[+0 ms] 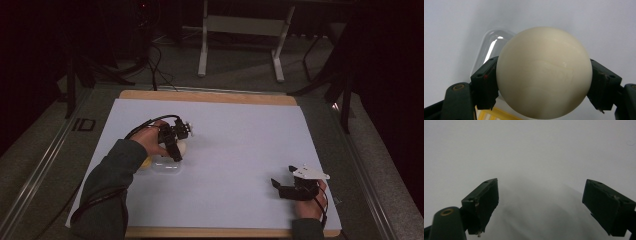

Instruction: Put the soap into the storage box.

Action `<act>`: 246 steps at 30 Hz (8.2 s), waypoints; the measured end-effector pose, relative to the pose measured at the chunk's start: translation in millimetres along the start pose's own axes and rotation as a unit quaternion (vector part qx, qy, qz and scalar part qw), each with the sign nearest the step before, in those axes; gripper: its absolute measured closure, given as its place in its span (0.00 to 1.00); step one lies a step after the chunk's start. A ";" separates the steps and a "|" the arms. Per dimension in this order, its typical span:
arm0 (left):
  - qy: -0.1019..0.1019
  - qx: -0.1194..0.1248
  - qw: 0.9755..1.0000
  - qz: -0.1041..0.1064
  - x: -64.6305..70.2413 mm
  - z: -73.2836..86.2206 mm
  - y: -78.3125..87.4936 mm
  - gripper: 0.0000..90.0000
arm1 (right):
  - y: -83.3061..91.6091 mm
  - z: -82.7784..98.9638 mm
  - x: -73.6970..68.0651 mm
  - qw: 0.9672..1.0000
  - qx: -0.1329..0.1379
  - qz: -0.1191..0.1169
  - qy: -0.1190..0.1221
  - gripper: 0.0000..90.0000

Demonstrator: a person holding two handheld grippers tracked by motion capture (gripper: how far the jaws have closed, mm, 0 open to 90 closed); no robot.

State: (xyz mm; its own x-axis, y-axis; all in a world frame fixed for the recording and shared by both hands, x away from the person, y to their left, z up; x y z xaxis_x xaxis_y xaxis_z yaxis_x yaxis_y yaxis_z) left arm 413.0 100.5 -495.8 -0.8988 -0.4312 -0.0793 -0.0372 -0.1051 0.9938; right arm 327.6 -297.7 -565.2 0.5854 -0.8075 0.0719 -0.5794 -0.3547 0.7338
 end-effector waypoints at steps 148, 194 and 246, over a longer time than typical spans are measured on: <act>0.148 -0.031 0.988 0.012 -55.6 98.9 -47.4 0.26 | 0.0 0.0 -0.5 1.000 0.000 0.002 0.003 0.15; 0.140 -0.026 0.989 0.030 -54.1 102.9 -59.2 0.25 | -0.1 0.0 -1.1 1.000 -0.001 0.003 0.004 0.15; 0.099 0.131 0.986 -0.003 -29.3 90.8 -3.6 0.32 | -0.1 0.1 -1.7 1.000 -0.002 0.004 0.007 0.15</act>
State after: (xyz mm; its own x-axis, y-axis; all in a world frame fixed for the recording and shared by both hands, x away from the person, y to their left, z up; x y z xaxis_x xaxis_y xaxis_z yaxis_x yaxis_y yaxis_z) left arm 399.7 194.9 -490.0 -0.7967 -0.5998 -0.0740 -0.1778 0.1156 0.9773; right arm 326.6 -296.3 -565.5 0.5880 -0.8041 0.0870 -0.5823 -0.3463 0.7355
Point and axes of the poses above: each handheld gripper's, and its own axes: y roughly backward along the jaws, z roughly out of its underside, x roughly to its right, the point moved 5 cm from there along -y, roughly forward along the jaws, and after that the axes turned 12 degrees about -x, right-handed, at the moved point
